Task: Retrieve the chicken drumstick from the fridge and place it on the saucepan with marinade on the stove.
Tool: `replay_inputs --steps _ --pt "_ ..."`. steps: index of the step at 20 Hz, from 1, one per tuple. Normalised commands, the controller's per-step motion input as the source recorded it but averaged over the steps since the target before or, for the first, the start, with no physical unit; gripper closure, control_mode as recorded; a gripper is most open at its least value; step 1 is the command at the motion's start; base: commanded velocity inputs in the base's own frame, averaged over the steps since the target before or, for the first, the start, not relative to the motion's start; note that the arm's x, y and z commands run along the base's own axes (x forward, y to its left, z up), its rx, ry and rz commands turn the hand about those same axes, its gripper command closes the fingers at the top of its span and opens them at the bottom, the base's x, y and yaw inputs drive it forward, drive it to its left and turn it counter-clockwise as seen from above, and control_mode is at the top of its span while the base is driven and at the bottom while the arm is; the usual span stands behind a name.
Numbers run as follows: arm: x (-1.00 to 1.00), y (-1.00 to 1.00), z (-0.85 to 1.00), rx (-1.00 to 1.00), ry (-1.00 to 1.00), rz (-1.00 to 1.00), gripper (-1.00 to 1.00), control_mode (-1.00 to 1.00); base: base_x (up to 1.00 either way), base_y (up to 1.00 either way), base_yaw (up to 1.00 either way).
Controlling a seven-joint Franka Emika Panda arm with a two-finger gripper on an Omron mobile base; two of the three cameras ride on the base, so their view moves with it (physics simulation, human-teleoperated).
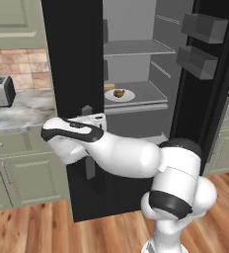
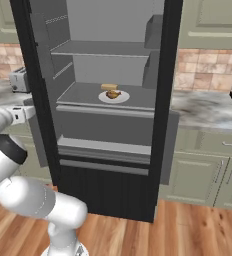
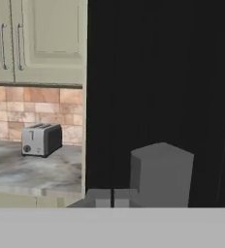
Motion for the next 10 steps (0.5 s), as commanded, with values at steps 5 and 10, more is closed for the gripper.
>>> replay_inputs --steps 5,10 --pt "-0.50 -0.11 0.04 0.00 -0.07 0.03 1.00 -1.00 0.00 0.00 0.00" --pt "-0.91 -0.57 0.08 0.00 -0.14 0.08 1.00 -1.00 0.00 0.00 0.00"
